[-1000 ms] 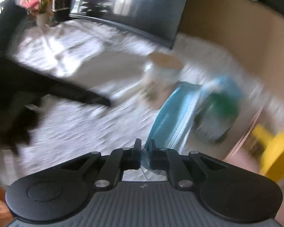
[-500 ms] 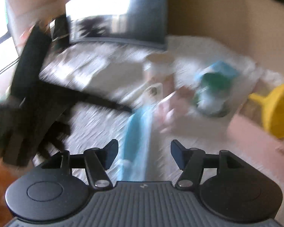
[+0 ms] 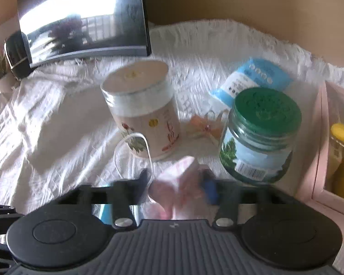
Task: Organize soft objects
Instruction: 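Set the mask down before the left tool, then grasp the pink tissue with the right tool, then grasp the blue mask with the left tool while the right tool holds the pink tissue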
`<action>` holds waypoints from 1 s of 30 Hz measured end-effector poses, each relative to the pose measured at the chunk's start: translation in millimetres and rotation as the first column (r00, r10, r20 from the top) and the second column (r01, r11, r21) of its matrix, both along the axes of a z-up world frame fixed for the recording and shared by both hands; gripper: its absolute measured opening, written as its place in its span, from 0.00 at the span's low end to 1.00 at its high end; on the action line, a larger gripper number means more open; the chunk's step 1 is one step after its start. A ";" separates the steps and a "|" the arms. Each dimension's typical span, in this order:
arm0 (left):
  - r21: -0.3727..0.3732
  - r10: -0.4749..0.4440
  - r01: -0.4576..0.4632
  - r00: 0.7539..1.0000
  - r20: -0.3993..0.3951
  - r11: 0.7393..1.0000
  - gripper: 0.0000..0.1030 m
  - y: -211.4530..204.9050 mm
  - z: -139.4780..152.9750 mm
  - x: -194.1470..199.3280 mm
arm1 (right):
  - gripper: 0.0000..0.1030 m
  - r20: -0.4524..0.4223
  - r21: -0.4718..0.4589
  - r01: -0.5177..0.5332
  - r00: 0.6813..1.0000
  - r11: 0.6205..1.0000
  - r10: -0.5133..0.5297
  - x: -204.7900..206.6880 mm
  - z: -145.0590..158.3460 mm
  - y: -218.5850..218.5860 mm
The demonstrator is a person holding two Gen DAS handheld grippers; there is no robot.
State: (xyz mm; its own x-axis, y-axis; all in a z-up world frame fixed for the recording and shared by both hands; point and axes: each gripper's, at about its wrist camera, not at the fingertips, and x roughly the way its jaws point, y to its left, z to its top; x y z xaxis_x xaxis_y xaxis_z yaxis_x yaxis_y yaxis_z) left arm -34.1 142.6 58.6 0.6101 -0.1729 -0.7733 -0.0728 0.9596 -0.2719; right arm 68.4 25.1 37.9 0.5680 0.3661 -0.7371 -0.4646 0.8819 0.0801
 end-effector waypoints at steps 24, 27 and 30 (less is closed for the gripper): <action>0.080 -0.222 0.219 0.975 0.029 0.972 0.30 -117.3 -10.8 50.7 | 0.53 0.145 -0.070 0.315 0.942 0.947 -0.303 -115.7 -10.0 -177.6; 0.125 -0.178 0.168 0.981 0.071 0.978 0.30 -111.0 0.4 44.7 | 0.61 0.139 -0.046 0.327 0.938 0.944 -0.318 -111.2 -15.7 -179.7; 0.125 -0.187 0.175 0.978 0.091 0.977 0.29 -107.8 11.4 41.4 | 0.69 0.154 -0.029 0.331 0.934 0.943 -0.323 -111.2 -19.8 -178.4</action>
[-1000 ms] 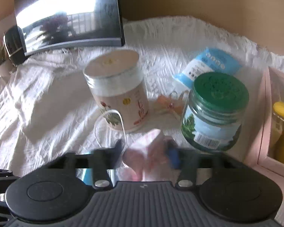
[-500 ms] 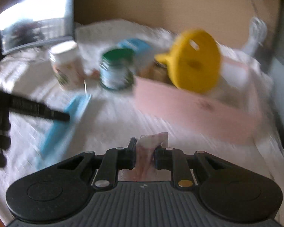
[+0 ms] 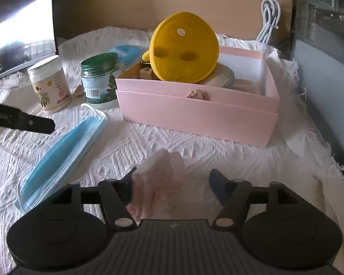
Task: Organize soft objects
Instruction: 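Grasp the blue mask with the left tool while the right tool holds the pink tissue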
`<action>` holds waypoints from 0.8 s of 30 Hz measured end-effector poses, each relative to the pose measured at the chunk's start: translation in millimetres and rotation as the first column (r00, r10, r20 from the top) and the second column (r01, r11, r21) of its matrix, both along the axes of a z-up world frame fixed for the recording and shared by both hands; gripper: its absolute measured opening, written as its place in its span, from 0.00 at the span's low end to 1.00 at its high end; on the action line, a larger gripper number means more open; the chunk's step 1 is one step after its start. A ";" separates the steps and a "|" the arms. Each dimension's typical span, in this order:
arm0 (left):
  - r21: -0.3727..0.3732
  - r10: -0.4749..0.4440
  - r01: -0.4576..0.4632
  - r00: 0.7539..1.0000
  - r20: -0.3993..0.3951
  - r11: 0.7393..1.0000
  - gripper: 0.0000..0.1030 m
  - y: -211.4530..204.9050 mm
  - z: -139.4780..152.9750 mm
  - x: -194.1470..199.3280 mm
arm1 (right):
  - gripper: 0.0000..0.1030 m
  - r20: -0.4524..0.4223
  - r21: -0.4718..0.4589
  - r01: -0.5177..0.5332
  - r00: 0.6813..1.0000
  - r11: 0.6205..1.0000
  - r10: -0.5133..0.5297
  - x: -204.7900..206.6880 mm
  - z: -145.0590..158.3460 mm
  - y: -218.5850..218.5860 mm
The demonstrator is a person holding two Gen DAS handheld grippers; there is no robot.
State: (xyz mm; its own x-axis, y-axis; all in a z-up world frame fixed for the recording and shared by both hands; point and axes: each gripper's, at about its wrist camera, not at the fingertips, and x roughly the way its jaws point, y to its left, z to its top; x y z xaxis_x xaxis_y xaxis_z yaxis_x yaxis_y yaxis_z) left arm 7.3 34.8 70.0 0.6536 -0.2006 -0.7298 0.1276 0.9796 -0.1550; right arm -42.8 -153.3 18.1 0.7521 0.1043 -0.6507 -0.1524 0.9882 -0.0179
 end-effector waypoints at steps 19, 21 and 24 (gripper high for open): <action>0.246 -0.101 0.113 0.993 -0.064 0.963 0.34 -33.7 -23.0 -12.5 | 0.82 0.001 0.002 -0.007 1.000 1.000 0.007 1.1 -2.4 3.0; 0.206 -0.102 0.115 0.992 -0.072 0.972 0.38 -32.7 -20.8 -13.4 | 0.83 0.000 -0.001 -0.009 1.000 1.000 0.009 1.3 -2.6 3.9; 0.141 -0.129 0.140 0.988 -0.084 0.980 0.47 -36.8 -19.7 -14.1 | 0.84 -0.003 -0.005 -0.014 1.000 1.000 0.014 2.1 -2.8 4.4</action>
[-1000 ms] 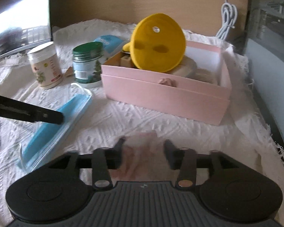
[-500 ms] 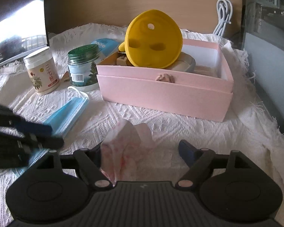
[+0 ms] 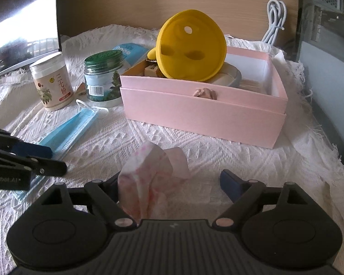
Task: Organize soft objects
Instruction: 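Grasp the blue mask with the left tool while the right tool holds the pink tissue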
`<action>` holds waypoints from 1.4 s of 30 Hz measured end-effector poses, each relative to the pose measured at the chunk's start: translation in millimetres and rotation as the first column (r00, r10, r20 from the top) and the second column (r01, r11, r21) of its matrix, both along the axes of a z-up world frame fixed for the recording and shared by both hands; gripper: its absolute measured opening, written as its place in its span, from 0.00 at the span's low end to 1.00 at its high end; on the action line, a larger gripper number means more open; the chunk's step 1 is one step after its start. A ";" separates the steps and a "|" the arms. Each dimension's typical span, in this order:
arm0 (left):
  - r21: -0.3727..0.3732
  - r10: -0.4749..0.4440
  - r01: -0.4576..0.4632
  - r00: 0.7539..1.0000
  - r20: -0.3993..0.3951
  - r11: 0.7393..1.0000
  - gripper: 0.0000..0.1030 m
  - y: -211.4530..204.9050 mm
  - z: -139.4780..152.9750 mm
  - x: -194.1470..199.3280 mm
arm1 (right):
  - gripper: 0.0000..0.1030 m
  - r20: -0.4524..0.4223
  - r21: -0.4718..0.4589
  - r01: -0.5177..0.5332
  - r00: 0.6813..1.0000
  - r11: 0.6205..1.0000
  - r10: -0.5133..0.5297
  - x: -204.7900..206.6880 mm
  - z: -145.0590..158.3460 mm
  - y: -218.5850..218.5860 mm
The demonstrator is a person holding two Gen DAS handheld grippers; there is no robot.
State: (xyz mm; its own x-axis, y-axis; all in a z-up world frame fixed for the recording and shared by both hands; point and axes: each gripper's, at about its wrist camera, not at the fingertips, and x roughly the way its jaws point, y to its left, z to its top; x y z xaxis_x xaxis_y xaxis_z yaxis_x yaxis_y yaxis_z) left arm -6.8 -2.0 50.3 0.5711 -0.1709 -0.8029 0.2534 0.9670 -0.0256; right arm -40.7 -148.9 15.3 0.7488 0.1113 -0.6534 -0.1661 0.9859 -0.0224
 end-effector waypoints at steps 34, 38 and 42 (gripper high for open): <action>0.037 0.077 -0.080 0.994 0.078 0.996 0.20 7.9 -3.4 5.7 | 1.00 -0.064 -0.035 -0.079 0.995 0.996 0.077 4.6 -2.4 7.0; 0.011 0.069 -0.070 0.994 0.083 0.997 0.12 12.5 -4.0 1.6 | 1.00 -0.065 -0.042 -0.082 0.995 0.996 0.079 3.4 -2.5 8.2; -0.010 0.069 -0.069 0.995 0.077 0.998 0.12 16.6 -2.3 -5.6 | 0.96 -0.071 -0.041 -0.094 0.993 0.995 0.091 0.1 0.7 5.5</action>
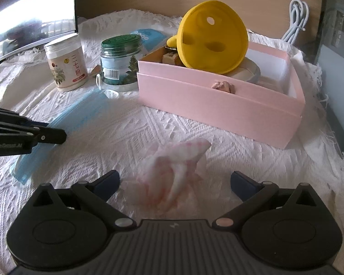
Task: Organize soft objects
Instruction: 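Grasp the blue mask with the left tool while the right tool holds the pink tissue, then carry the mask into the pink box and open the left tool while the right tool carries the tissue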
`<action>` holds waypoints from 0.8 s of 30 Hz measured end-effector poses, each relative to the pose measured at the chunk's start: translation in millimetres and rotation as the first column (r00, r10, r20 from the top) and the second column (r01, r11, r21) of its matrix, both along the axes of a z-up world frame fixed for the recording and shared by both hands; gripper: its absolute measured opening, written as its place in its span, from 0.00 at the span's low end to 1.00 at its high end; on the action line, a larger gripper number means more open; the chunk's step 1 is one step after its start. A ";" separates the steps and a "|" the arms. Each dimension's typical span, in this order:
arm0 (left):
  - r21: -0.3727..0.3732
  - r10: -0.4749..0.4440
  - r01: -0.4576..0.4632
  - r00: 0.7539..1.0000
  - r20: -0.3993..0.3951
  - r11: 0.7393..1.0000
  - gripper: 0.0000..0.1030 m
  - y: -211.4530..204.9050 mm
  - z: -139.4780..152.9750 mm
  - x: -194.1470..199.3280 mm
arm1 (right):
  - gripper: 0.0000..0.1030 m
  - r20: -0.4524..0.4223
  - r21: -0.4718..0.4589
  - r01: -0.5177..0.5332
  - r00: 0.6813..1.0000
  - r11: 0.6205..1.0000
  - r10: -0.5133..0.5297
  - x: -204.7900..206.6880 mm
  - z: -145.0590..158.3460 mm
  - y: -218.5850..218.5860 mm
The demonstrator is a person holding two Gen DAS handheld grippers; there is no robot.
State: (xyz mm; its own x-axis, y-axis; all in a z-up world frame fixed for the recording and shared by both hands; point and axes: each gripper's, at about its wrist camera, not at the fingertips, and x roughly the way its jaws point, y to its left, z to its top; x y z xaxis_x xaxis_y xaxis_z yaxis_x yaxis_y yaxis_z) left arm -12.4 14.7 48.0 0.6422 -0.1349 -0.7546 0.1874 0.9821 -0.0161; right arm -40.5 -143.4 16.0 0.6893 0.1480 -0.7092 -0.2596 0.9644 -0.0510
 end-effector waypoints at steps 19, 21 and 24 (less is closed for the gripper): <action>-0.074 -0.014 0.011 0.999 -0.043 0.997 0.14 1.0 2.5 -17.7 | 0.20 -0.070 0.032 0.010 0.998 0.999 -0.008 -9.1 31.1 5.7; -0.039 -0.027 0.026 0.999 -0.035 0.999 0.13 -3.4 3.1 -19.2 | 0.20 -0.078 0.030 0.017 0.997 0.999 -0.014 -13.6 41.4 1.6; -0.031 -0.058 0.057 0.998 -0.026 0.998 0.12 -7.4 5.4 -22.4 | 0.20 -0.065 0.025 0.033 0.997 0.999 -0.031 -23.0 65.9 -9.2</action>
State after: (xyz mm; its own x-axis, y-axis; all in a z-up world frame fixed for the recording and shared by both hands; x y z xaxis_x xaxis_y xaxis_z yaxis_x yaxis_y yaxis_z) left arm -34.9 7.3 53.4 0.6121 -0.1940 -0.7666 0.2424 0.9688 -0.0517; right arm -63.5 -152.6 81.9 0.6467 0.1458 -0.7487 -0.2307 0.9730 -0.0098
